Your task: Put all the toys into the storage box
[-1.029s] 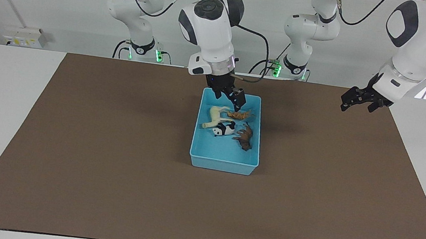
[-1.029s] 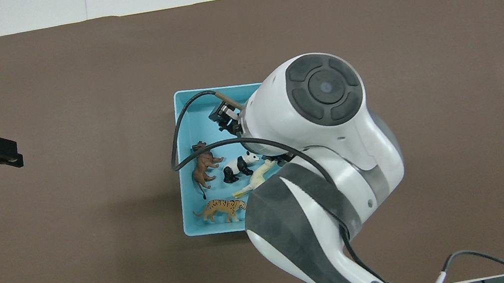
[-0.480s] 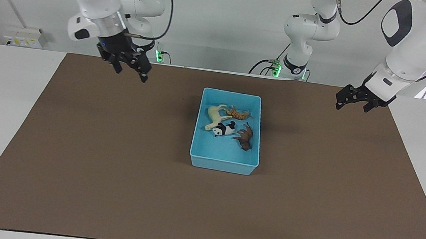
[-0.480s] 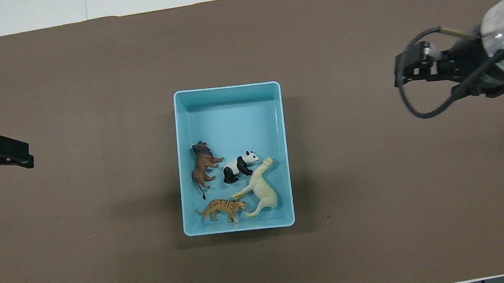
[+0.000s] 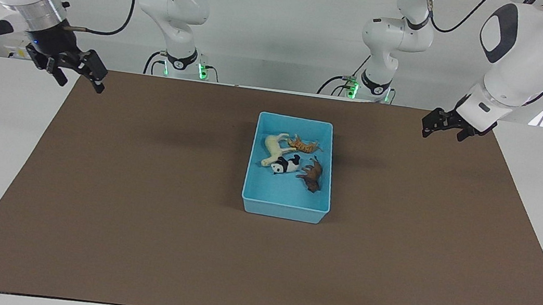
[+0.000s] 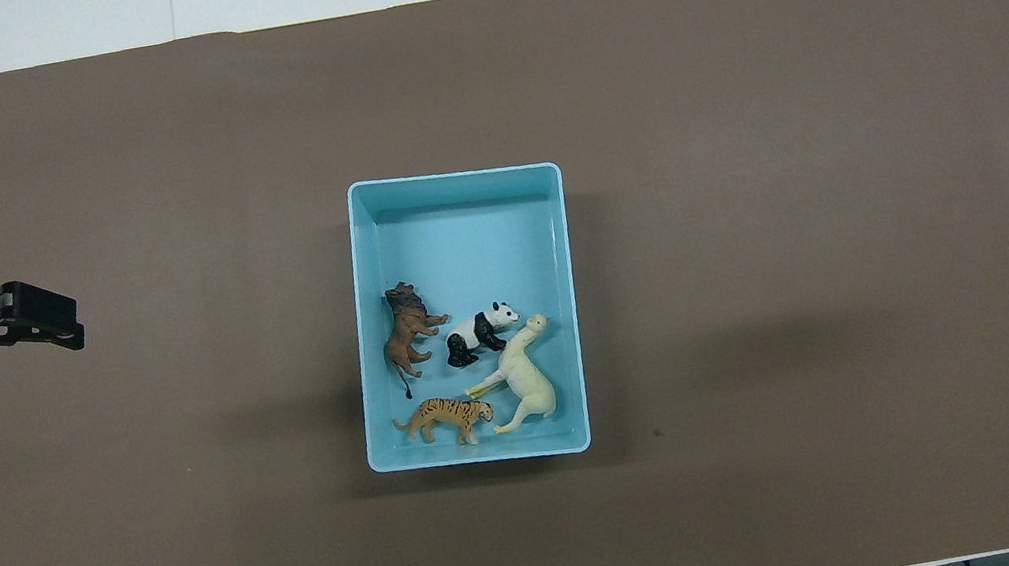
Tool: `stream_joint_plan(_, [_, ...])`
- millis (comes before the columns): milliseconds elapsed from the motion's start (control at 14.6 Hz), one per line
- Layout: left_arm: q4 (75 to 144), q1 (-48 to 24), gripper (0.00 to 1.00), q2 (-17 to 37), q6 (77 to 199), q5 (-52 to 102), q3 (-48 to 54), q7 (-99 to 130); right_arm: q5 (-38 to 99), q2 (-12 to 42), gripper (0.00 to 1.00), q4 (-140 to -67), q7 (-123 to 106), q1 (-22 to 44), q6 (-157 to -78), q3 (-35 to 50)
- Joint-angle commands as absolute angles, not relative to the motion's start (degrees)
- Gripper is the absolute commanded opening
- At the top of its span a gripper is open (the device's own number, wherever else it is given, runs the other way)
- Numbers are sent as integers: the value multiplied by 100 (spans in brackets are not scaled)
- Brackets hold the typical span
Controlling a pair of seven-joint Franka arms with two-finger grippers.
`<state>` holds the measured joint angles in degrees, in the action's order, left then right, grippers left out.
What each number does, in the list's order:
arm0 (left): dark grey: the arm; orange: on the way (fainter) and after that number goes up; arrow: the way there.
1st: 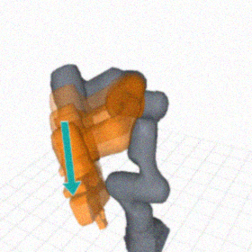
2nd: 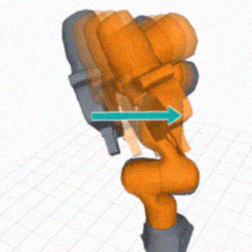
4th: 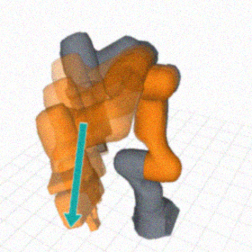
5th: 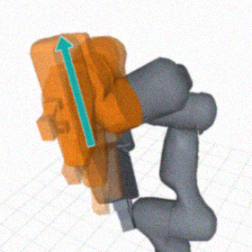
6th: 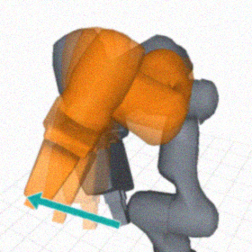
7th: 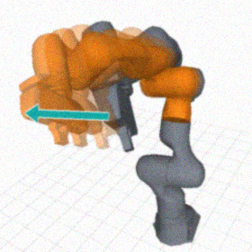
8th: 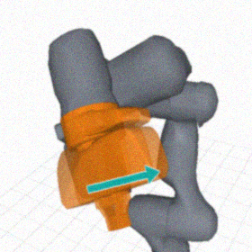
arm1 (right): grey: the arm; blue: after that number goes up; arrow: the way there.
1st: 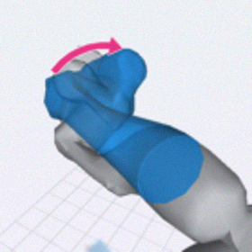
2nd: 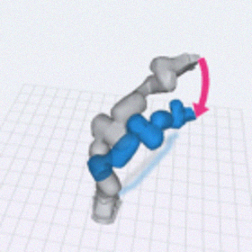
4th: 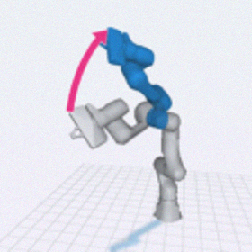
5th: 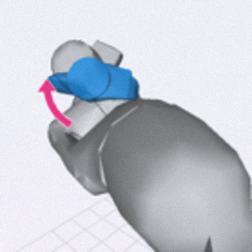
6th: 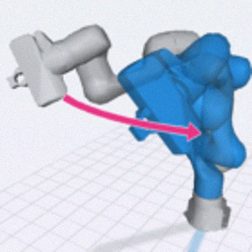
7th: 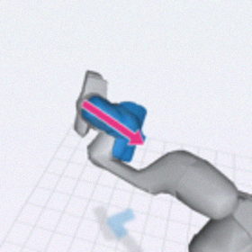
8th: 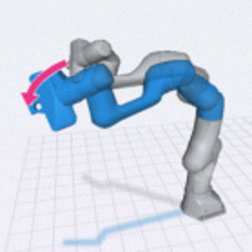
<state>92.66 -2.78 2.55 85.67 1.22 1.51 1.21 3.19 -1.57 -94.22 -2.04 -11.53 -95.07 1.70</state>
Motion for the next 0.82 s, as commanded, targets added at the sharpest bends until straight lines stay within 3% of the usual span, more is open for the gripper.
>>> stream_joint_plan(0, [9413,-352,100,132,8754,114,88,88,167,-421,100,-10026,-466,-1266,-9992,281])
stream_joint_plan(206, [9448,-325,100,79,8684,105,114,114,167,-703,100,-10695,-282,-1187,-10502,299])
stream_joint_plan(754, [9448,-334,100,88,8842,105,114,123,211,-527,100,-10143,422,-835,-9994,466])
